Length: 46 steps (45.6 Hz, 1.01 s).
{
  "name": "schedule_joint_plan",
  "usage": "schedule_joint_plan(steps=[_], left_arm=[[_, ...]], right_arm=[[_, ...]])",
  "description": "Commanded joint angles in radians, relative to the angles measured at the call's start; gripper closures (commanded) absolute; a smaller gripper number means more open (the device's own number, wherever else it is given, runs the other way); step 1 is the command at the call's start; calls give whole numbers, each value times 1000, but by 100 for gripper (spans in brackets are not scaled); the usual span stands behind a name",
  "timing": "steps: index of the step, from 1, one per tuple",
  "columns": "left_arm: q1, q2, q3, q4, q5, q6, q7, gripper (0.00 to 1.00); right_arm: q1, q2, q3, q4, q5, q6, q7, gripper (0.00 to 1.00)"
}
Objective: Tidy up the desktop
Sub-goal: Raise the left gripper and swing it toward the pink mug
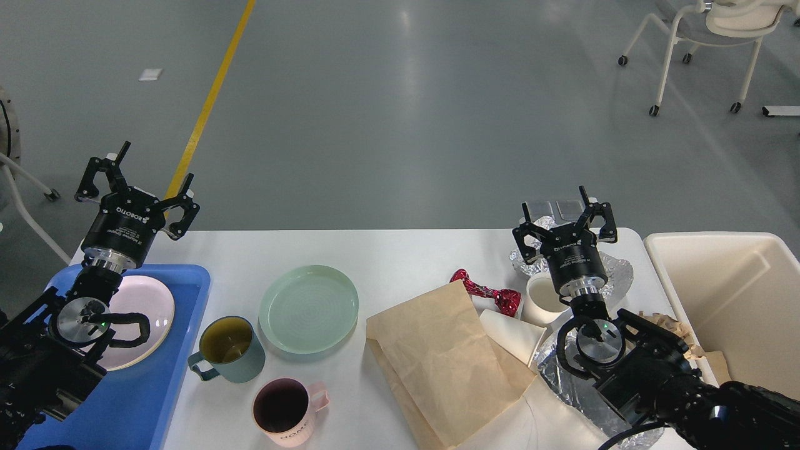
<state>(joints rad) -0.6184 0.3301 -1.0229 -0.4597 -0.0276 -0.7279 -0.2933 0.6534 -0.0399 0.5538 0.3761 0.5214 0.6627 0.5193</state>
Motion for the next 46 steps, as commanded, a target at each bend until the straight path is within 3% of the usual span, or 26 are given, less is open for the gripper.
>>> schedule_joint_plan(steps=[1, 15, 21, 28, 35, 42, 44, 46], left_arm=[[0, 1, 15, 0, 0, 4, -1, 0], [-23, 26, 32, -7, 0, -5, 16, 0], [-98, 124, 202, -19, 15, -7, 17, 0], [-317, 418, 639, -108, 15, -12, 19, 0], [-693, 590, 1217, -279, 15, -21, 2, 0], [-1174, 675, 1783, -528, 28, -18, 0, 0], [-1448, 669, 2117, -688, 64, -10, -15, 0], [-1572, 661, 2253, -772, 103, 1, -44, 0]], right_arm=[[0, 0, 0, 0, 0, 0, 1, 0], [0, 0, 0, 0, 0, 0, 1, 0], [0, 0, 0, 0, 0, 0, 1, 0], [0, 0, 0, 0, 0, 0, 1, 0], [0, 0, 0, 0, 0, 0, 1, 0], [0, 0, 0, 0, 0, 0, 1, 0], [0, 0, 0, 0, 0, 0, -1, 0], [0, 0, 0, 0, 0, 0, 1, 0]])
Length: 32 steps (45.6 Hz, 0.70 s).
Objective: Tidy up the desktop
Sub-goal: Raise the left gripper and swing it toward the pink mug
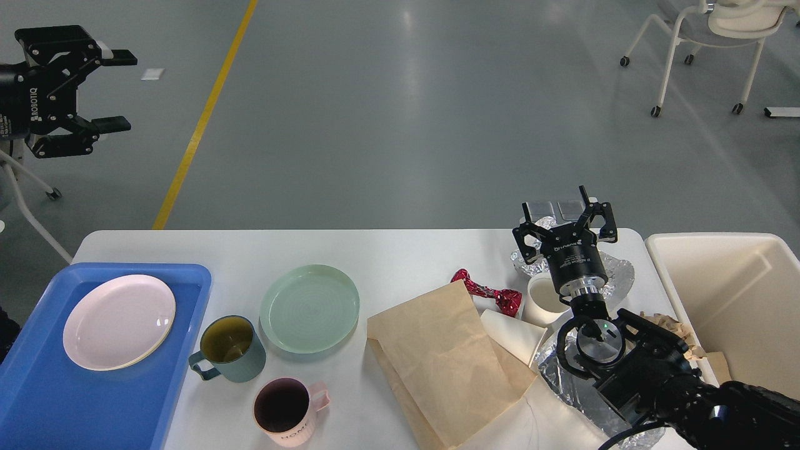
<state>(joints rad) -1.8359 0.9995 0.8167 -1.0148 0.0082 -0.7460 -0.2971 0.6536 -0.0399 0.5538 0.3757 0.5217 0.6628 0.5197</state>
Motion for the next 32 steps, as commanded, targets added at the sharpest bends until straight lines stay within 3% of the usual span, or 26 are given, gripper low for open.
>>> schedule_joint_plan(steps=[1, 4, 8, 13, 18, 22, 27, 32], left_arm=[[-411, -15, 473, -260, 93, 25, -57, 0], [-546, -39, 585, -405, 189, 74, -100, 0], [-669, -62, 683, -583, 286, 163, -123, 0], [-779, -168, 765, -676, 320, 186, -154, 0], [-749, -303, 750, -665, 311, 183, -247, 0], [-656, -398, 691, -645, 283, 183, -332, 0], [-534, -504, 612, -630, 236, 183, -356, 0], [-433, -552, 521, -630, 246, 195, -352, 0]], right_arm=[[0, 0, 0, 0, 0, 0, 0, 0], [0, 0, 0, 0, 0, 0, 0, 0], [0, 0, 0, 0, 0, 0, 0, 0], [0, 0, 0, 0, 0, 0, -1, 0], [0, 0, 0, 0, 0, 0, 0, 0], [0, 0, 0, -1, 0, -2, -1, 0], [0, 0, 0, 0, 0, 0, -1, 0], [0, 0, 0, 0, 0, 0, -1, 0]])
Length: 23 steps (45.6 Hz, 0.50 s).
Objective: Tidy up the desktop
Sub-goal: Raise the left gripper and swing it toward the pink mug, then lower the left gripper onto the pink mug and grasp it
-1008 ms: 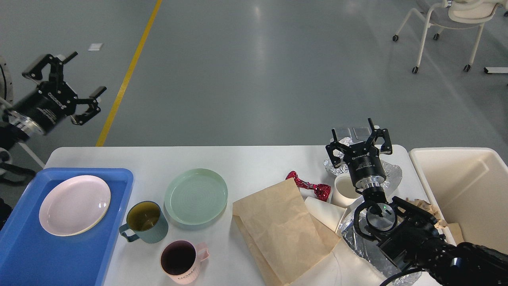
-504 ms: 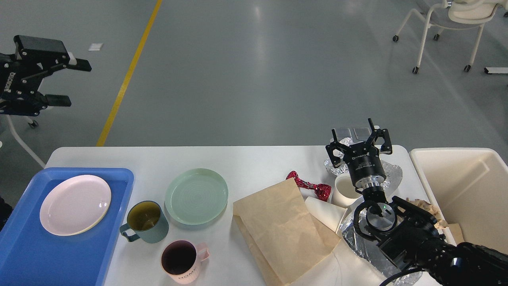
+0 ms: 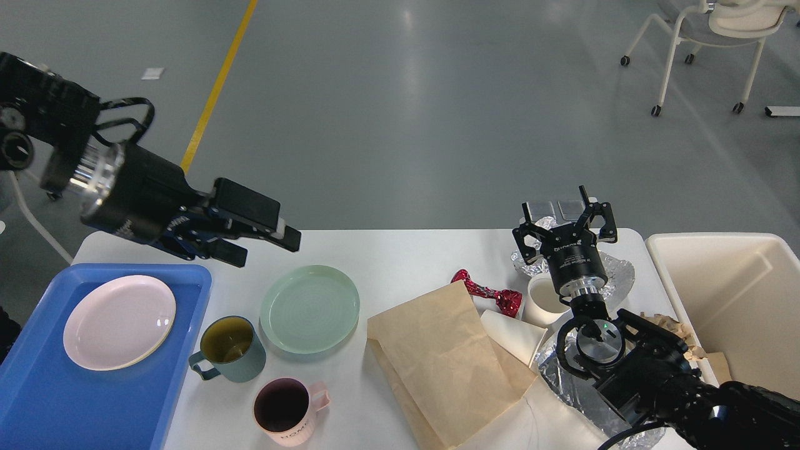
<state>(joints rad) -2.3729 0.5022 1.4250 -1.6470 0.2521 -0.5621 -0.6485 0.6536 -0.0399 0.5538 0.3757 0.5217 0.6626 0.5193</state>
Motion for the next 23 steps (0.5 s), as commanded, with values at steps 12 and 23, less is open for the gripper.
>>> schedule_joint_plan(steps=[12, 23], left_arm=[[382, -68, -221, -30, 230, 250, 141, 3], [491, -105, -225, -31, 263, 337, 268, 4]], right_arm=[[0, 0, 0, 2, 1, 0, 1, 0], [0, 0, 0, 3, 0, 0, 1, 0]])
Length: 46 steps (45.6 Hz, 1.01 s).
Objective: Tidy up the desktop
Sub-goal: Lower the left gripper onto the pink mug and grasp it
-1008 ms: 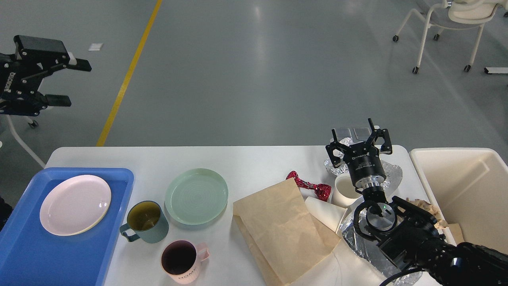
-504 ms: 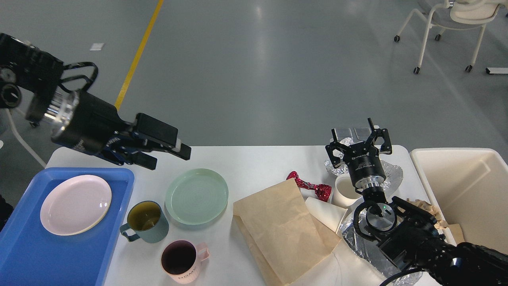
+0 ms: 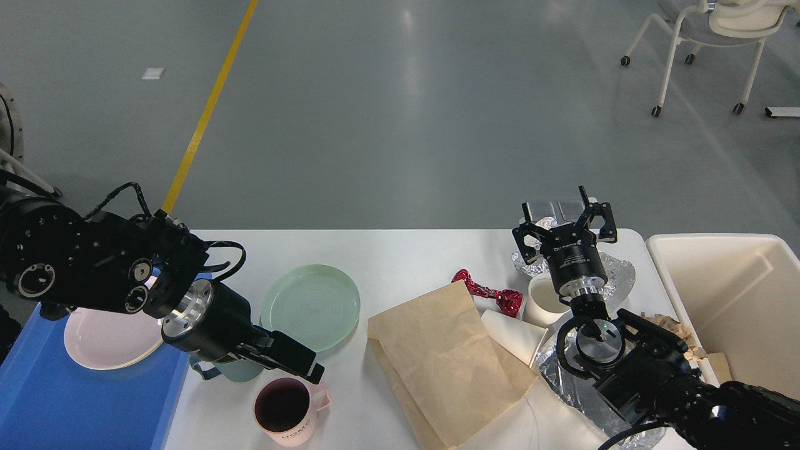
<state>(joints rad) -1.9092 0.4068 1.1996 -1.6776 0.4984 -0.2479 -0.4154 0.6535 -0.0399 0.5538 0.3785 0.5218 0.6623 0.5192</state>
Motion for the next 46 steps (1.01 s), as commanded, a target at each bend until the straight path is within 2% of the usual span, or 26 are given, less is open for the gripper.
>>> schedule_joint_plan(steps=[1, 6, 9, 20, 30, 46], left_arm=[[29, -13, 5, -1, 22, 25, 43, 4], [50, -19, 17, -1, 41, 55, 84, 11], [62, -28, 26, 1, 49, 88, 116, 21], [116, -56, 37, 18, 51, 122, 178, 23], [165, -95, 83, 35, 49, 188, 179, 25], [222, -103, 86, 96, 46, 205, 198, 27]], right_arm=[[0, 0, 0, 0, 0, 0, -1, 0], [0, 0, 0, 0, 1, 0, -1, 0], [0, 0, 0, 0, 1, 0, 1, 0], [0, 0, 0, 0, 0, 0, -1, 0], [0, 0, 0, 0, 0, 0, -1, 0], [0, 0, 0, 0, 0, 0, -1, 0]])
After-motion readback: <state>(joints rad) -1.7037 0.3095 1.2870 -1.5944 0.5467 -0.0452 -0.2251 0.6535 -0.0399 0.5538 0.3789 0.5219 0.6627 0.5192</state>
